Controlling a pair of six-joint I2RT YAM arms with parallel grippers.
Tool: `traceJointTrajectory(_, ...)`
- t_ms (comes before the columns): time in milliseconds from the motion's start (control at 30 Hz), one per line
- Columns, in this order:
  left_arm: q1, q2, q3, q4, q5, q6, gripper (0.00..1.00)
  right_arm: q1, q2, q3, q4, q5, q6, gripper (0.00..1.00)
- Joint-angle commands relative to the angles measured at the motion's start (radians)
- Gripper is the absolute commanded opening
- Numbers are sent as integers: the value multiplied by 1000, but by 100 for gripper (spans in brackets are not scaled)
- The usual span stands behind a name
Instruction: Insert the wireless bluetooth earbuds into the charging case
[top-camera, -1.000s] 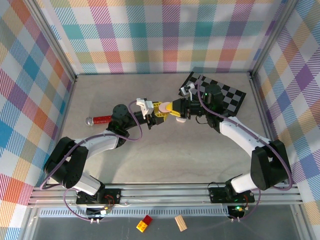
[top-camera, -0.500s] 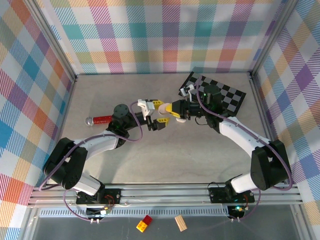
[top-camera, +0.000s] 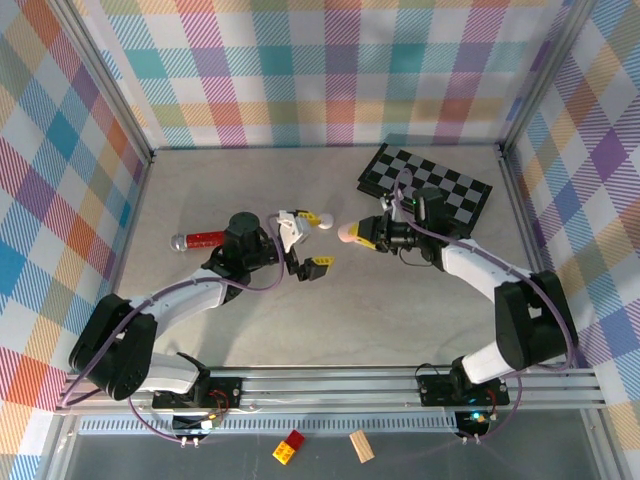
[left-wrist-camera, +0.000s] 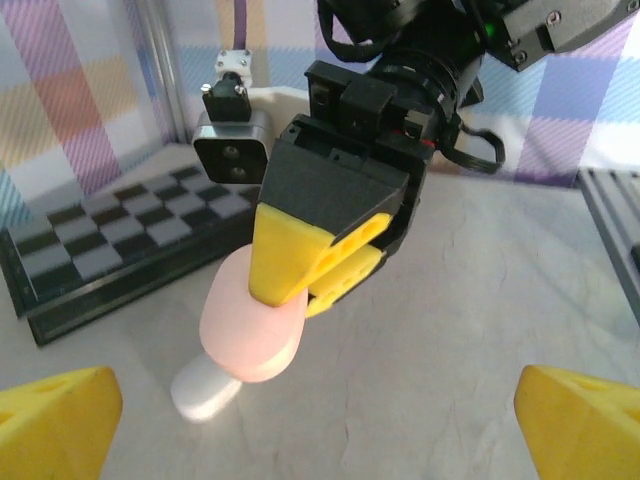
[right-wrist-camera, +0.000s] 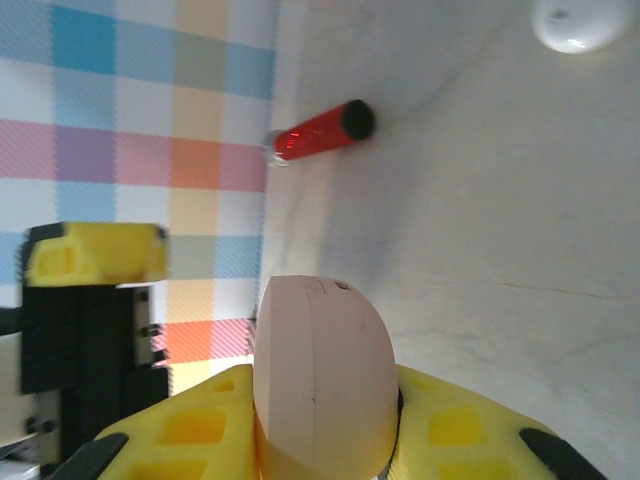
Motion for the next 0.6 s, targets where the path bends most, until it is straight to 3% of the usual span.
traceJointTrajectory(0, -7, -32, 2, -221, -30, 118, 100, -11, 53, -29, -16, 42, -67, 19)
traceJointTrajectory(133, -7, -23, 29, -342, -40, 164, 100, -23, 128, -55, 22, 46, -63, 20)
traceJointTrajectory(567, -7, 0, 49, -402, -81, 193, 100, -30, 227, -82, -23, 154, -91, 23)
